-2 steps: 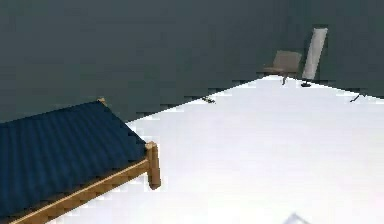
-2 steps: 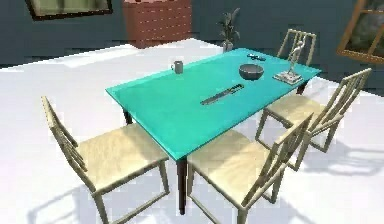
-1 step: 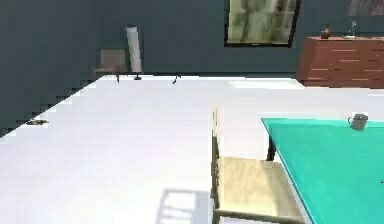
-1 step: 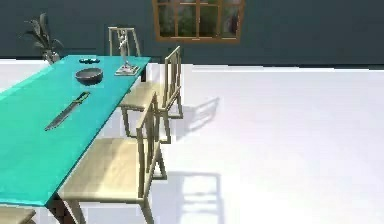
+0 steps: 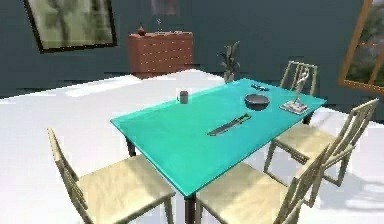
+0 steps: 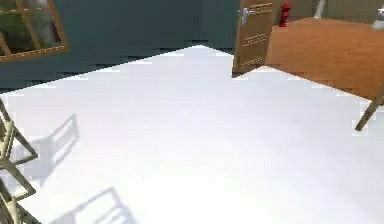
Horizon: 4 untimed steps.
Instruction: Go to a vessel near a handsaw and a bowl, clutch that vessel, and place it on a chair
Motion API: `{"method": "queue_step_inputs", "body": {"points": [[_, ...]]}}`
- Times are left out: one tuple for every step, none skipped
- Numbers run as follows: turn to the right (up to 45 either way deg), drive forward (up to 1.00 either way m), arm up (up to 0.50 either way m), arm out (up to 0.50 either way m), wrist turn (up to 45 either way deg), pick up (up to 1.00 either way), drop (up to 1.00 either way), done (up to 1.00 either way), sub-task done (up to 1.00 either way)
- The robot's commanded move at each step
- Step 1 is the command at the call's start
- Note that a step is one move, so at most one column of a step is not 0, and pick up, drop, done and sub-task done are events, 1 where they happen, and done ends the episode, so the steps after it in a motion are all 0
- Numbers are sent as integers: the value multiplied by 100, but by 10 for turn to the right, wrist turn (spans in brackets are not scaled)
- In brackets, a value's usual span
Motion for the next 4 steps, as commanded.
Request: {"method": "queue_step_inputs", "body": {"points": [[450,0,0,0,0,0,0,0,0],[450,0,0,0,0,0,0,0,0],[30,0,0,0,0,0,0,0,0],[0,45,0,0,0,0,0,0,0]]}}
